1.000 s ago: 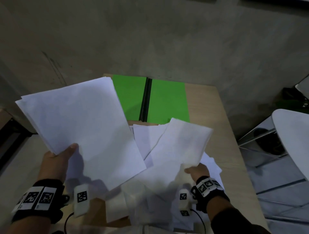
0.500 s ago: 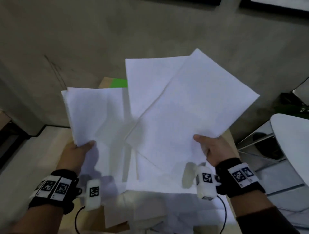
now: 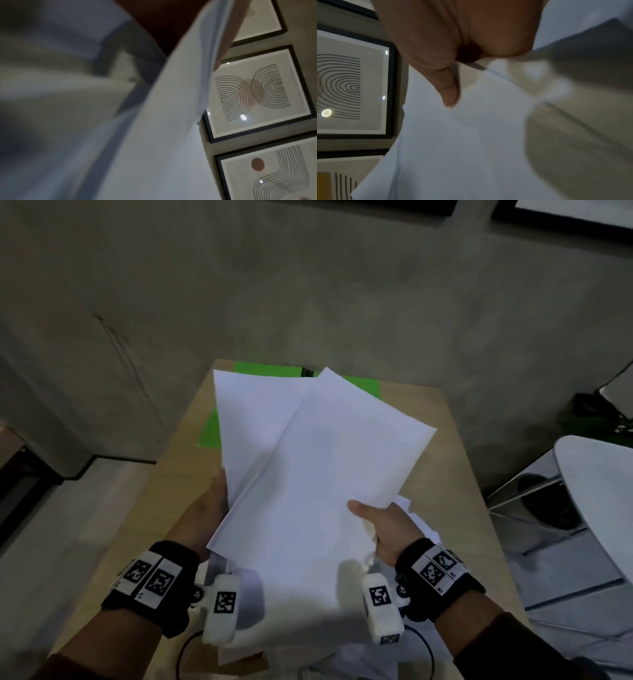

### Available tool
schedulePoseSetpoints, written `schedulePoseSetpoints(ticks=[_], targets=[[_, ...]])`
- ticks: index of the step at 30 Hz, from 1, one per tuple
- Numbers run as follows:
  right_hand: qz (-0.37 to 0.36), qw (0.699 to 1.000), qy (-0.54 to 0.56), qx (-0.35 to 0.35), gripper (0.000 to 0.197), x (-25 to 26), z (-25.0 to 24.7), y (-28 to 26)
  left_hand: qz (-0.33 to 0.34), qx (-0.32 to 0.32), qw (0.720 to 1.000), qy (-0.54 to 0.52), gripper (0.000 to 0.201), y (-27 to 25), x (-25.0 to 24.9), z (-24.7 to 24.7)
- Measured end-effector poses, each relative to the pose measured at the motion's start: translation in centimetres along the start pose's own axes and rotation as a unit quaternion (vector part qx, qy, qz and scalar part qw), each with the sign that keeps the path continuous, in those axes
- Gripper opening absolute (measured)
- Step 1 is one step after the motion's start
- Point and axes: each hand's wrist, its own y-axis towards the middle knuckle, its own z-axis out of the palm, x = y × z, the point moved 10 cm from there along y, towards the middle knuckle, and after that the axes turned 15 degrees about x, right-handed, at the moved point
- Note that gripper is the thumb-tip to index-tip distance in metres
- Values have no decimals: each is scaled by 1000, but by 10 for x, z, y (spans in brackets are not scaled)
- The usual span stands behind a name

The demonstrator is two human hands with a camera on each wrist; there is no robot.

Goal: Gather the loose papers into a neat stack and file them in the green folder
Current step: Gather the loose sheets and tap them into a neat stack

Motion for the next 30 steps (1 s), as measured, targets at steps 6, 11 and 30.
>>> schedulePoseSetpoints(ticks=[6, 11, 30], targets=[[-53, 994, -92, 14, 32, 23, 1, -7, 100, 63, 993, -12, 58, -4, -32, 16], [-89, 987, -135, 19, 38, 45, 7, -19, 183, 107, 977, 27, 68, -14, -67, 33], [-265, 958, -86, -65, 46, 79, 1, -45, 268, 2, 959, -93, 42, -14, -80, 34]])
